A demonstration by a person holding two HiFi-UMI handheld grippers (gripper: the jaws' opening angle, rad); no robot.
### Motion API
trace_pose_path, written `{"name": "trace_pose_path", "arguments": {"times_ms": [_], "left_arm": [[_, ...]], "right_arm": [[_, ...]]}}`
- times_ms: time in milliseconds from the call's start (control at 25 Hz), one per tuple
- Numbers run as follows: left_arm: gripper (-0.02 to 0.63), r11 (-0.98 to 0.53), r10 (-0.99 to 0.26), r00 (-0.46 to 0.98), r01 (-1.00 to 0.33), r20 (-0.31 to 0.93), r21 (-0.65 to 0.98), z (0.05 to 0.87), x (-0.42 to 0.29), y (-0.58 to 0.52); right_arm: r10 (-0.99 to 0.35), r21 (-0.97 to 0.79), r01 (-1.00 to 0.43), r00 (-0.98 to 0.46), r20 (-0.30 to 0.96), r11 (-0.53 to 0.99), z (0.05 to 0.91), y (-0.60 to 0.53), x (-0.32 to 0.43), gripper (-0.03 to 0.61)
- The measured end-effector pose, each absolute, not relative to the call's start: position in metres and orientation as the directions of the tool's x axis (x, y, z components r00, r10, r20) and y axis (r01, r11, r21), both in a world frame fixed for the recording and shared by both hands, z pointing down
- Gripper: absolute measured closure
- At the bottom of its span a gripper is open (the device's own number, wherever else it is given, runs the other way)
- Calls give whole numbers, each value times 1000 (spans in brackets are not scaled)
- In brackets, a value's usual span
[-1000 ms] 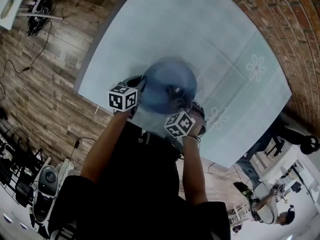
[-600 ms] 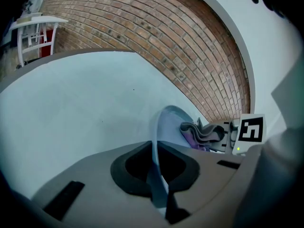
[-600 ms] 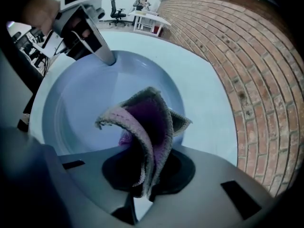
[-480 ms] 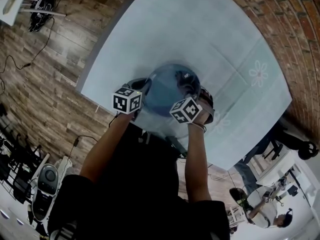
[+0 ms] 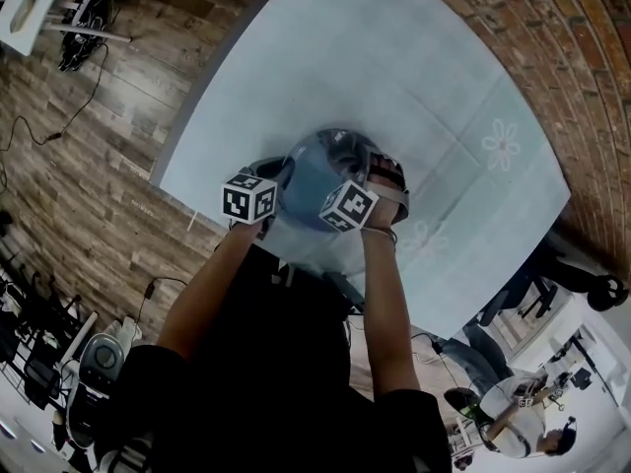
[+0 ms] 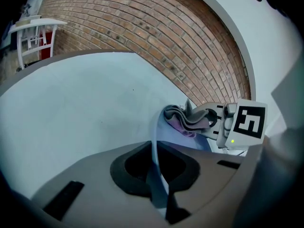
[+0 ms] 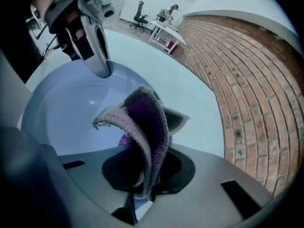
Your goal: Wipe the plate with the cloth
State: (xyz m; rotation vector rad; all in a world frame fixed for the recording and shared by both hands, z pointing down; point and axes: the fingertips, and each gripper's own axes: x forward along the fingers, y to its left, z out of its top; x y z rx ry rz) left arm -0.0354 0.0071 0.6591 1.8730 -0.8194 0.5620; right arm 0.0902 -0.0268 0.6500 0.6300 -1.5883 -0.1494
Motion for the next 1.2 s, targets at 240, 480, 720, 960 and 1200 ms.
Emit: {"name": "trace_pose_path", "arguments": {"times_ms": [240, 480, 720, 960, 1200], "left_arm": [[568, -340, -315, 658, -751, 684, 565, 654, -31, 7], [568, -353, -389, 635, -772, 668, 528, 633, -46, -12], [568, -396, -488, 622, -783, 612, 479, 589, -49, -10], [568, -536, -575, 653, -756, 492, 376, 513, -19, 36], [569, -588, -668, 648, -761, 365, 275, 442, -2, 89]], "right_arm": [[-577, 340, -652, -185, 796, 678, 606, -18, 93, 518], [-748, 38, -913, -309, 587, 407, 539, -1, 111, 518], [-858, -200, -941, -333, 391, 274, 486, 31, 136, 517], [-912, -209, -944, -308, 270, 257, 436, 74, 146, 517], [-924, -223, -941, -305, 230, 255, 403, 109, 143, 517]]}}
